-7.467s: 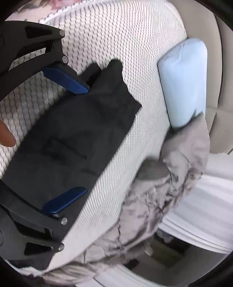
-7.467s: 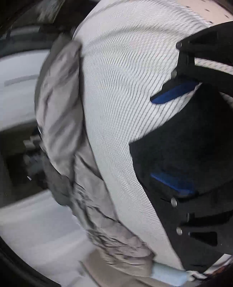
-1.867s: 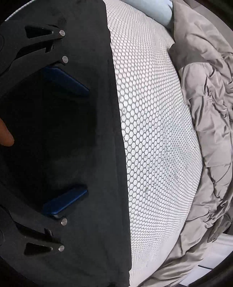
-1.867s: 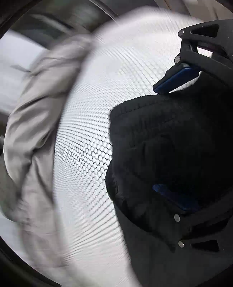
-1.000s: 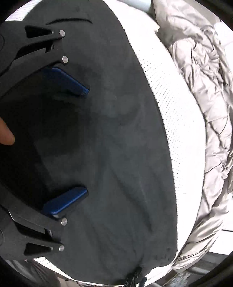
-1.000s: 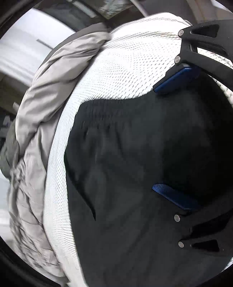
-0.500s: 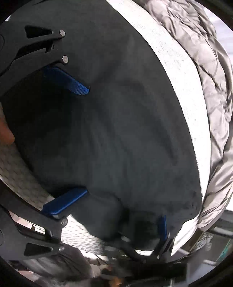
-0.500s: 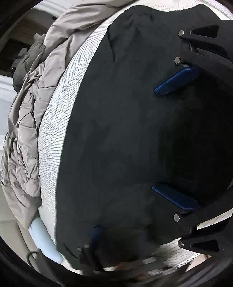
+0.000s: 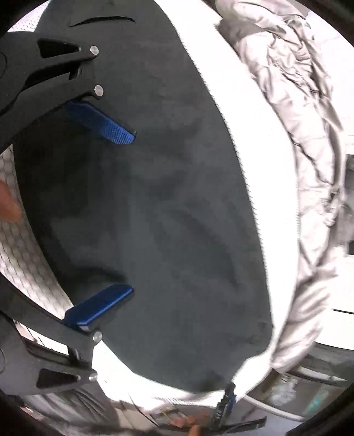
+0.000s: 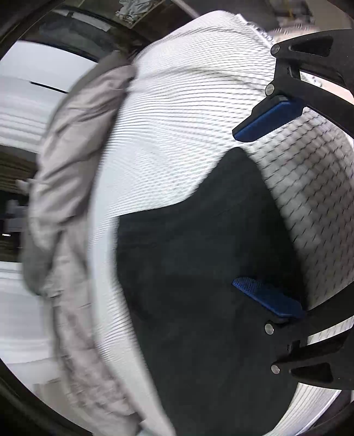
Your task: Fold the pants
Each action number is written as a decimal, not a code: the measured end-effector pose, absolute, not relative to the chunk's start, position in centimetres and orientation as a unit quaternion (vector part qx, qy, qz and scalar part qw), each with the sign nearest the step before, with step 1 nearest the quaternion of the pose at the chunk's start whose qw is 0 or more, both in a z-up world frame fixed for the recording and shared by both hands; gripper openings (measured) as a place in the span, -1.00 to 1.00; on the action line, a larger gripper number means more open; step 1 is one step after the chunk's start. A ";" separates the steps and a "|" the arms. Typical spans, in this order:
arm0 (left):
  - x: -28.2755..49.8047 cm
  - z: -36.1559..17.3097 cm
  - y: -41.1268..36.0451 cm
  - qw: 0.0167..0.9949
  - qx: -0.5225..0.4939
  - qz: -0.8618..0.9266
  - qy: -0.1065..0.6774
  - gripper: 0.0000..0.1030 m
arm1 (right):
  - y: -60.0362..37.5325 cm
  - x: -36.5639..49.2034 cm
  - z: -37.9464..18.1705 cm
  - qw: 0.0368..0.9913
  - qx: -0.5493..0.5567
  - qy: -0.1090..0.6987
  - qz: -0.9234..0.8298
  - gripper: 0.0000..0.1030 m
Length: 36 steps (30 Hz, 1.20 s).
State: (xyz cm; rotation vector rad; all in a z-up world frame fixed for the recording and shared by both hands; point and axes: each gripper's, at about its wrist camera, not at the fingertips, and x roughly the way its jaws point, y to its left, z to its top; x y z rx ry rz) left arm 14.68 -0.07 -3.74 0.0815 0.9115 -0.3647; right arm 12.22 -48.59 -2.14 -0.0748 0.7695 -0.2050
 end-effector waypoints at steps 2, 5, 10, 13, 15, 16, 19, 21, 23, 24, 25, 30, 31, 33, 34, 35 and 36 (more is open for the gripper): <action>15.4 -3.3 -0.7 0.884 0.022 -0.176 0.432 0.99 | -47.6 11.8 -0.8 0.937 -0.013 0.340 -0.074 0.97; 17.1 -4.6 -2.2 0.873 0.028 -0.165 0.458 0.99 | -45.0 14.7 -0.8 0.940 -0.006 0.340 -0.026 0.84; 18.4 -6.7 -1.1 0.862 0.026 -0.141 0.486 1.00 | -42.8 18.0 -5.8 0.905 -0.100 0.412 -0.039 -0.03; 18.1 -6.9 0.1 0.867 0.030 -0.125 0.481 0.99 | -46.7 17.8 -5.2 0.910 -0.094 0.398 -0.074 0.07; 17.8 -6.8 0.7 0.871 0.033 -0.119 0.475 0.99 | -47.4 16.3 -4.8 0.914 -0.057 0.393 -0.084 0.20; 18.0 -6.7 0.9 0.873 0.036 -0.112 0.474 0.99 | -47.0 16.3 -4.6 0.914 -0.066 0.390 -0.089 0.18; 18.0 -5.9 0.4 0.874 0.025 -0.122 0.470 0.99 | -43.5 15.8 -3.3 0.922 -0.116 0.360 -0.084 0.13; 18.3 -5.2 -0.8 0.878 0.035 -0.133 0.458 0.99 | -41.3 16.0 -2.6 0.931 -0.109 0.346 -0.050 0.13; 18.9 -5.2 -1.9 0.876 0.048 -0.132 0.462 0.99 | -38.8 17.5 -2.1 0.934 -0.099 0.343 0.003 0.13; 19.5 -5.5 -2.4 0.872 0.052 -0.130 0.468 0.99 | -38.1 18.3 -2.3 0.932 -0.096 0.349 0.024 0.13; 20.0 -6.0 -2.4 0.869 0.052 -0.123 0.477 0.99 | -37.3 19.6 -2.7 0.927 -0.095 0.359 0.047 0.13; 19.6 -6.7 0.8 0.867 0.027 -0.097 0.489 0.99 | -44.3 24.3 -6.2 0.898 -0.073 0.427 -0.079 -0.30; 19.3 -6.8 1.5 0.868 0.031 -0.093 0.486 0.99 | -45.8 24.2 -6.4 0.898 -0.041 0.432 -0.071 -0.43; 18.7 -6.7 2.3 0.872 0.027 -0.083 0.481 0.99 | -46.4 23.4 -5.7 0.906 -0.023 0.418 -0.067 -0.45; 18.3 -6.5 2.7 0.875 0.019 -0.081 0.478 0.99 | -45.3 22.9 -5.4 0.906 -0.054 0.413 -0.079 -0.43; 18.0 -6.2 2.6 0.876 0.014 -0.080 0.475 0.99 | -43.8 22.1 -5.0 0.904 -0.090 0.408 -0.087 -0.37; 17.5 -5.8 2.5 0.878 0.010 -0.085 0.471 0.99 | -42.5 21.5 -4.7 0.906 -0.103 0.403 -0.077 -0.36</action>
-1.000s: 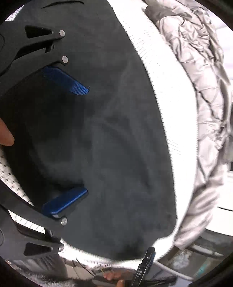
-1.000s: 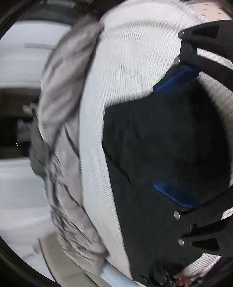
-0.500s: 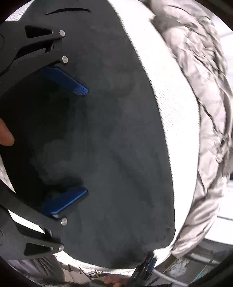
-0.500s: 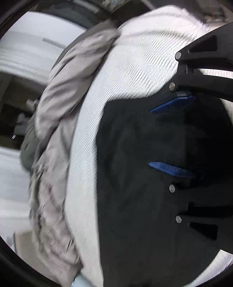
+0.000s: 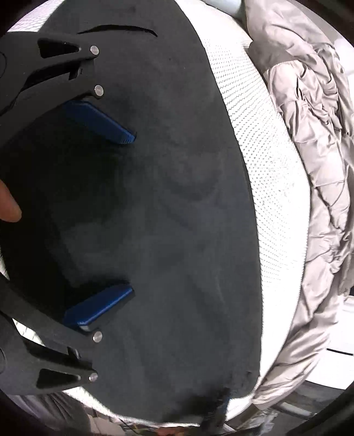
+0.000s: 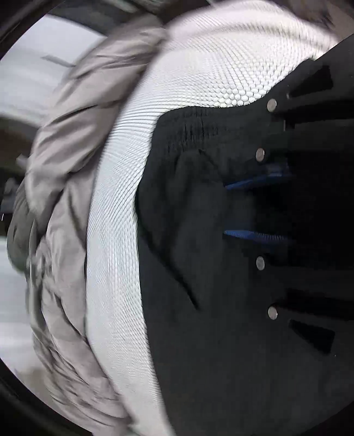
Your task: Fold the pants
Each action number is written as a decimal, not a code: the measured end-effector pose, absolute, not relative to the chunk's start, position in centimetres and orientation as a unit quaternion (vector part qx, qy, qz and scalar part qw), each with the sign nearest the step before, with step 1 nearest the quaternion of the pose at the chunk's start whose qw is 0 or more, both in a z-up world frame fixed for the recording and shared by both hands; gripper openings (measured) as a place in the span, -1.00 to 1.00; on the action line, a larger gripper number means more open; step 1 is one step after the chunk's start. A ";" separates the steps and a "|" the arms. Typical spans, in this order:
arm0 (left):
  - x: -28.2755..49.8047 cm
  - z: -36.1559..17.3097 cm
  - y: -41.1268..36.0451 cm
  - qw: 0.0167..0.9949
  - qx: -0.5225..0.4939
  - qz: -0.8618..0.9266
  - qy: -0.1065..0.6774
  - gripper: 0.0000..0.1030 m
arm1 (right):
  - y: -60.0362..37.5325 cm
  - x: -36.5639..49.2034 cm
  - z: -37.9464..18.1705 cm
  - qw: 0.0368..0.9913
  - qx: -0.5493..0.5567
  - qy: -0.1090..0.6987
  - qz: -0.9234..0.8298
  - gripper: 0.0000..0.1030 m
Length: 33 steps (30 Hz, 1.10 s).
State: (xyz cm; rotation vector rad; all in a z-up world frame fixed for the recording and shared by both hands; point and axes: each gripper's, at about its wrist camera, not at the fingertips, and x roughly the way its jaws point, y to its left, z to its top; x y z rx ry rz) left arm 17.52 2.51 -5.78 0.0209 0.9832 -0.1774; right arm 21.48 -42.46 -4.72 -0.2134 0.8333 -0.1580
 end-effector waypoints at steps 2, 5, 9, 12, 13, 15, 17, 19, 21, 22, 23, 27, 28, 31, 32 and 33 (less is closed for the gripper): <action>16.3 -4.3 1.0 0.884 0.002 -0.118 0.452 0.99 | -39.0 19.2 -4.0 0.913 -0.102 0.394 -0.006 -0.24; 15.5 -3.2 -2.9 0.883 0.014 -0.181 0.433 0.99 | -33.7 16.9 -3.9 0.912 -0.124 0.383 0.081 -0.06; 15.4 -5.0 -6.2 0.866 0.079 -0.197 0.453 0.99 | -28.7 16.7 -5.4 0.891 -0.122 0.400 0.176 -0.02; 15.4 -6.4 -3.1 0.861 0.073 -0.170 0.474 1.00 | -28.9 17.8 -7.6 0.879 -0.176 0.419 0.144 0.00; 15.2 -6.4 -1.7 0.862 0.064 -0.164 0.475 1.00 | -29.6 17.8 -8.1 0.879 -0.204 0.414 0.117 0.20; 14.4 -6.1 2.4 0.869 0.047 -0.138 0.473 1.00 | -31.4 17.0 -7.8 0.885 -0.198 0.410 0.097 0.41; 13.4 -6.1 6.9 0.875 0.033 -0.086 0.476 1.00 | -33.9 17.7 -7.4 0.888 -0.191 0.415 0.058 0.41; 12.7 -5.9 10.5 0.880 0.016 -0.048 0.472 1.00 | -35.5 18.1 -7.5 0.884 -0.217 0.413 0.007 0.42; 12.1 -5.6 13.1 0.883 -0.006 -0.016 0.469 0.98 | -37.0 18.7 -7.0 0.886 -0.201 0.419 -0.005 0.43; 12.0 -5.4 13.4 0.884 -0.011 -0.012 0.468 0.98 | -37.3 18.8 -6.6 0.887 -0.186 0.422 -0.006 0.43; 12.1 -5.1 13.3 0.885 -0.014 -0.011 0.466 0.98 | -37.2 19.0 -6.2 0.891 -0.177 0.419 -0.002 0.42; 14.2 -3.3 9.3 0.890 -0.020 -0.066 0.451 0.98 | -34.0 19.3 -4.0 0.909 -0.127 0.390 0.077 0.42; 15.5 -3.2 7.7 0.888 -0.014 -0.074 0.454 0.98 | -32.6 19.5 -3.8 0.908 -0.117 0.389 0.105 0.42; 19.1 -4.0 4.1 0.876 -0.004 -0.079 0.476 0.94 | -27.5 21.0 -4.6 0.891 -0.119 0.405 0.167 0.42; 20.4 -4.8 3.0 0.867 0.001 -0.081 0.491 0.74 | -26.3 21.7 -5.1 0.886 -0.123 0.411 0.177 0.42; 21.2 -5.5 2.2 0.859 0.009 -0.077 0.506 0.72 | -25.1 22.4 -5.6 0.880 -0.125 0.419 0.187 0.42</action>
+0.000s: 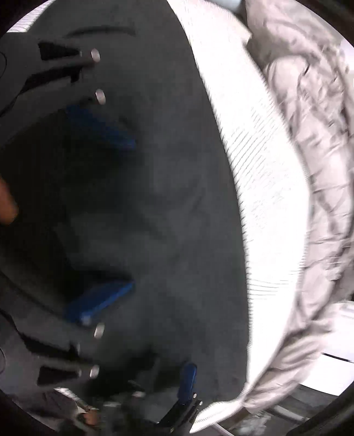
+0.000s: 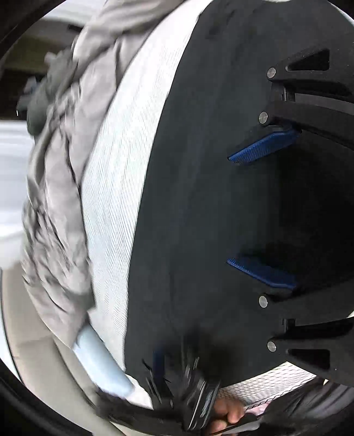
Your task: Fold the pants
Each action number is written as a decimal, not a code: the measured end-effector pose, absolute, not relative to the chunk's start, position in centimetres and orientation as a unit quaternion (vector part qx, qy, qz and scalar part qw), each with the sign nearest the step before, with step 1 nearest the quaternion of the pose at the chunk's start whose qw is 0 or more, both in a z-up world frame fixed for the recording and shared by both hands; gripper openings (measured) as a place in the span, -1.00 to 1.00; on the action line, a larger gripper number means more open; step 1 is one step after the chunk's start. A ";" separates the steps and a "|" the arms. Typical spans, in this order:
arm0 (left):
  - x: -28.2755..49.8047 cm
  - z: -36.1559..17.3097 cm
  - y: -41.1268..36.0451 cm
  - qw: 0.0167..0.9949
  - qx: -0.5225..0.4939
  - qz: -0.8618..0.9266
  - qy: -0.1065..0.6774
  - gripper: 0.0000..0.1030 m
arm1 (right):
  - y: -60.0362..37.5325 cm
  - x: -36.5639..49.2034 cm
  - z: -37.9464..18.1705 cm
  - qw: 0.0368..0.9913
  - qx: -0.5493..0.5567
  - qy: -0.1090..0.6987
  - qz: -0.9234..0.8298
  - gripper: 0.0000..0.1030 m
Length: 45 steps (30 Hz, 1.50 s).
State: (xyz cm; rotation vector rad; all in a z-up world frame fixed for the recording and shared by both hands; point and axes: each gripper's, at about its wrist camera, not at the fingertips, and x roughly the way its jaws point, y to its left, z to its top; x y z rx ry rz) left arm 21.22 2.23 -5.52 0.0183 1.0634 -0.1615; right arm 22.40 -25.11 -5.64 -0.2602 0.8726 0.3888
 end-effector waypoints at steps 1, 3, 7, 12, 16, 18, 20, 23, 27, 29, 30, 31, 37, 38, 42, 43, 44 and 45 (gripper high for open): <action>21.7 -6.2 1.8 0.856 0.026 -0.065 0.512 0.71 | -24.4 23.1 -6.2 0.873 -0.121 0.429 0.199 0.42; 20.9 -6.2 1.9 0.859 0.033 -0.069 0.506 0.51 | -23.2 23.6 -7.0 0.865 -0.123 0.439 0.210 0.41; 18.2 -5.5 6.7 0.870 0.045 -0.031 0.491 0.19 | -25.0 24.1 -7.8 0.872 -0.197 0.433 0.116 0.41; 14.5 -5.3 14.1 0.884 -0.014 0.012 0.468 0.05 | -31.6 23.5 -7.2 0.884 -0.196 0.425 0.020 0.44; 13.4 -4.1 13.6 0.888 -0.047 0.016 0.457 -0.07 | -33.7 23.4 -6.1 0.893 -0.138 0.427 0.021 0.41; 13.9 -3.1 12.1 0.893 -0.067 -0.017 0.445 -0.07 | -32.7 23.2 -5.4 0.899 -0.134 0.416 0.035 0.41; 15.6 -2.4 9.2 0.894 -0.066 -0.042 0.442 -0.07 | -30.7 22.8 -4.7 0.901 -0.127 0.406 0.081 0.41; 19.8 -3.3 4.7 0.879 -0.056 -0.071 0.468 -0.07 | -26.4 23.4 -5.1 0.895 -0.127 0.408 0.130 0.41; 23.2 -5.3 1.7 0.866 0.000 -0.051 0.498 -0.02 | -22.8 25.3 -6.2 0.885 -0.132 0.419 0.156 0.41; 24.2 -5.5 2.8 0.868 0.007 -0.030 0.495 -0.02 | -22.7 26.0 -7.0 0.881 -0.158 0.427 0.131 0.41; 24.3 -5.3 4.2 0.868 -0.002 -0.013 0.496 -0.01 | -23.1 26.3 -7.4 0.878 -0.172 0.432 0.114 0.41; 24.3 -5.2 6.0 0.870 -0.004 0.014 0.494 -0.01 | -23.9 26.5 -7.7 0.877 -0.181 0.435 0.095 0.41; 21.1 -4.9 16.5 0.873 -0.058 0.137 0.464 0.15 | -30.8 26.2 -7.1 0.883 -0.154 0.443 0.011 0.51; 20.0 -4.6 17.2 0.876 -0.084 0.124 0.458 0.15 | -31.3 26.0 -7.1 0.884 -0.145 0.444 0.015 0.51; 16.6 -1.8 17.4 0.890 -0.122 0.038 0.437 0.15 | -31.4 24.7 -7.1 0.886 -0.151 0.438 0.029 0.51; 15.2 -0.7 17.5 0.901 -0.113 0.031 0.418 0.15 | -31.4 24.5 -7.0 0.886 -0.150 0.437 0.034 0.51; 14.1 0.1 17.9 0.909 -0.100 0.042 0.401 0.15 | -31.5 24.3 -6.9 0.887 -0.146 0.437 0.040 0.51; 13.4 0.4 18.5 0.913 -0.093 0.058 0.392 0.15 | -31.6 24.0 -6.8 0.887 -0.139 0.438 0.045 0.51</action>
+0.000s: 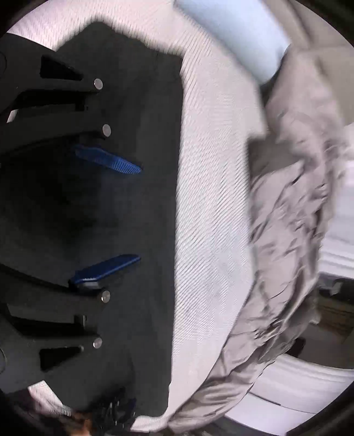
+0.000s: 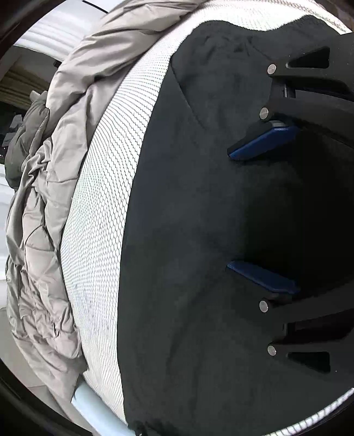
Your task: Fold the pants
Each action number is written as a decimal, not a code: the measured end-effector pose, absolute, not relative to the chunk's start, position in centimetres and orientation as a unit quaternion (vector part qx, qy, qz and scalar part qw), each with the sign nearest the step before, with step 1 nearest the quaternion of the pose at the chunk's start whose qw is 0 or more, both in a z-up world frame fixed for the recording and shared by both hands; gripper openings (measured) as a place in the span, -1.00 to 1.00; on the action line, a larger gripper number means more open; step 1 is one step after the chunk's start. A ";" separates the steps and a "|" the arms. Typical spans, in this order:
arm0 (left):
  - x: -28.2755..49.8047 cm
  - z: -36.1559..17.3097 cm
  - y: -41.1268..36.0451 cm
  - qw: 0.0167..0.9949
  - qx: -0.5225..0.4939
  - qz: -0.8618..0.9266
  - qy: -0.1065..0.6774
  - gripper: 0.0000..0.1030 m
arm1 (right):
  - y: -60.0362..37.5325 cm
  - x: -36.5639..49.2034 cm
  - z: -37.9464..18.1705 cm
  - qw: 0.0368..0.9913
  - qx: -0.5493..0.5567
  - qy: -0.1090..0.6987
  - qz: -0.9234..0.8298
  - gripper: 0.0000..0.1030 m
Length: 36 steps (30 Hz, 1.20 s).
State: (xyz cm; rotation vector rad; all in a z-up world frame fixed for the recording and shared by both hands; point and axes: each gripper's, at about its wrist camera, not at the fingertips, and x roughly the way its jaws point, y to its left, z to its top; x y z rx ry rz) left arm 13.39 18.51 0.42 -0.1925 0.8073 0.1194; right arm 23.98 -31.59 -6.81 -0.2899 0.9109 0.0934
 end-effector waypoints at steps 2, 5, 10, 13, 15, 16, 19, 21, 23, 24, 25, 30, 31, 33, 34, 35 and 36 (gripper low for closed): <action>12.7 0.1 20.9 0.911 -0.099 0.093 0.389 0.15 | -31.7 23.7 -6.7 0.887 -0.140 0.437 0.048 0.51; 13.2 -2.7 26.0 0.885 -0.127 0.141 0.425 -0.23 | -31.6 23.3 -6.9 0.885 -0.154 0.436 0.052 0.51; 11.7 -4.9 30.7 0.860 -0.167 0.209 0.434 -0.92 | -32.1 22.9 -7.0 0.885 -0.153 0.437 0.053 0.51; 10.2 -3.9 30.3 0.865 -0.160 0.207 0.427 -0.91 | -32.3 22.7 -6.9 0.886 -0.153 0.435 0.047 0.52; 8.5 -3.2 28.5 0.876 -0.170 0.154 0.424 -0.91 | -32.3 22.4 -6.9 0.887 -0.152 0.434 0.045 0.52; 8.1 -2.9 27.7 0.879 -0.168 0.133 0.425 -0.85 | -32.2 22.2 -6.8 0.887 -0.154 0.432 0.045 0.52; 7.6 -3.6 25.0 0.882 -0.112 0.086 0.450 -0.57 | -31.8 21.7 -6.6 0.887 -0.164 0.428 0.050 0.52; 7.6 -4.8 25.0 0.874 -0.087 0.113 0.464 -0.54 | -31.7 21.4 -6.7 0.887 -0.169 0.427 0.055 0.52; 8.3 -4.5 26.3 0.871 -0.099 0.158 0.455 -0.53 | -32.1 21.1 -6.8 0.887 -0.169 0.426 0.062 0.51; 7.8 -4.2 26.9 0.868 -0.101 0.194 0.445 -0.53 | -32.5 20.9 -6.8 0.887 -0.166 0.426 0.064 0.51; 6.4 -4.1 27.3 0.868 -0.108 0.207 0.437 -0.53 | -33.3 20.4 -6.6 0.889 -0.160 0.425 0.060 0.52; 2.4 -2.6 28.6 0.878 -0.161 0.211 0.399 -0.53 | -38.0 18.6 -6.0 0.894 -0.147 0.423 0.010 0.53; 1.2 -2.3 28.6 0.880 -0.166 0.214 0.390 -0.53 | -39.4 18.1 -5.9 0.896 -0.134 0.424 0.003 0.53; -0.5 -1.9 28.6 0.881 -0.179 0.218 0.379 -0.40 | -40.8 17.3 -5.5 0.899 -0.119 0.421 -0.004 0.53; -1.2 -1.8 28.7 0.882 -0.185 0.219 0.375 -0.25 | -41.4 16.7 -5.1 0.903 -0.110 0.416 -0.001 0.53; -1.7 -1.7 28.5 0.881 -0.194 0.220 0.373 -0.10 | -42.0 16.0 -4.6 0.907 -0.101 0.409 0.003 0.53; -2.6 -1.8 28.5 0.879 -0.209 0.220 0.368 -0.06 | -42.8 15.2 -4.0 0.912 -0.087 0.400 0.005 0.53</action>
